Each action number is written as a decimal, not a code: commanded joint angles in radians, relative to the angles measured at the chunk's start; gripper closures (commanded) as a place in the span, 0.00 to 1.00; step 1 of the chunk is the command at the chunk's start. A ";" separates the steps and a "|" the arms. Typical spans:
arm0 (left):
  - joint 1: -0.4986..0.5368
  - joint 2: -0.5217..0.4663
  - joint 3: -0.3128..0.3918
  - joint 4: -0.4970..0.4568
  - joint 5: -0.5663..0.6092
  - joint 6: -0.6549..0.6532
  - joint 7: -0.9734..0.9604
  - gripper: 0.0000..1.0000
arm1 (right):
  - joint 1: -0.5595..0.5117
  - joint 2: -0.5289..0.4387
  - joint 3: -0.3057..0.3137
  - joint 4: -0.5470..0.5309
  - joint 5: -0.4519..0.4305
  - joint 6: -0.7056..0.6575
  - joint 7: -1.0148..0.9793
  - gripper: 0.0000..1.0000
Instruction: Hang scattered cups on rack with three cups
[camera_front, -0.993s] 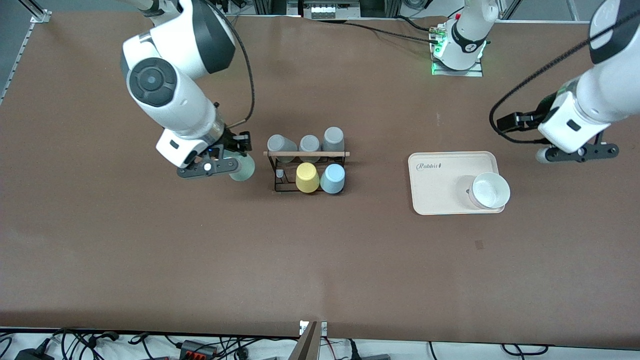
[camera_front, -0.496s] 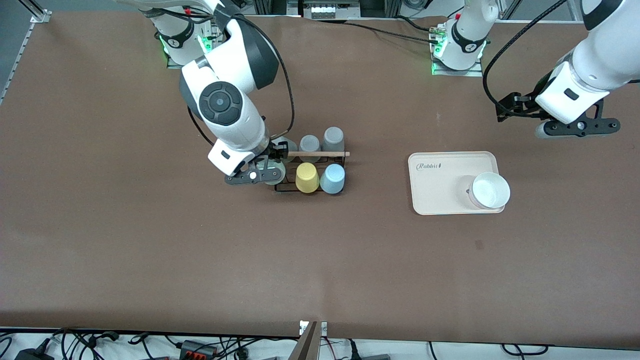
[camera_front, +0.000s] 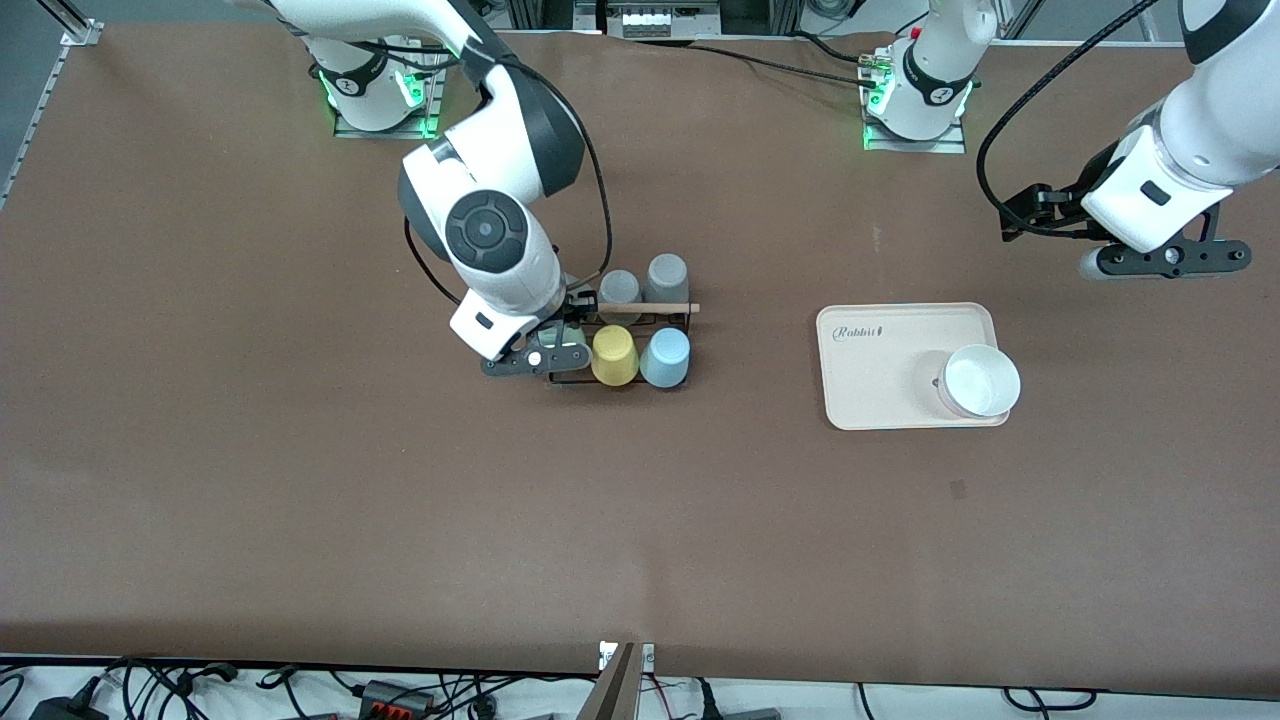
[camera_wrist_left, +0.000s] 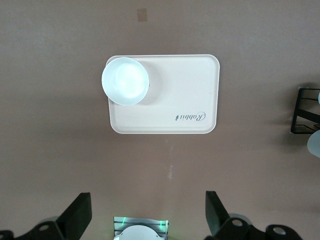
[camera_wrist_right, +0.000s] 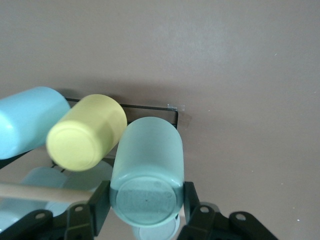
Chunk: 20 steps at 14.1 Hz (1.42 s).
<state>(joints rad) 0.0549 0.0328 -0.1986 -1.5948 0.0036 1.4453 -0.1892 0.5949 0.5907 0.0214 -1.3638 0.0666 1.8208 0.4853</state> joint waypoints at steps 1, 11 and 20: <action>0.005 0.015 -0.009 0.035 0.019 -0.023 0.024 0.00 | 0.016 0.040 -0.012 0.035 -0.001 0.002 0.019 0.57; 0.006 0.015 -0.004 0.035 0.015 -0.023 0.027 0.00 | -0.007 0.049 -0.037 0.142 -0.042 0.019 -0.002 0.00; 0.006 0.016 0.002 0.035 0.019 -0.023 0.043 0.00 | -0.277 -0.139 -0.093 0.207 -0.047 -0.211 -0.115 0.00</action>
<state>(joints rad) 0.0565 0.0349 -0.1962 -1.5918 0.0036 1.4452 -0.1838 0.3618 0.5120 -0.0839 -1.1235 0.0279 1.6473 0.4147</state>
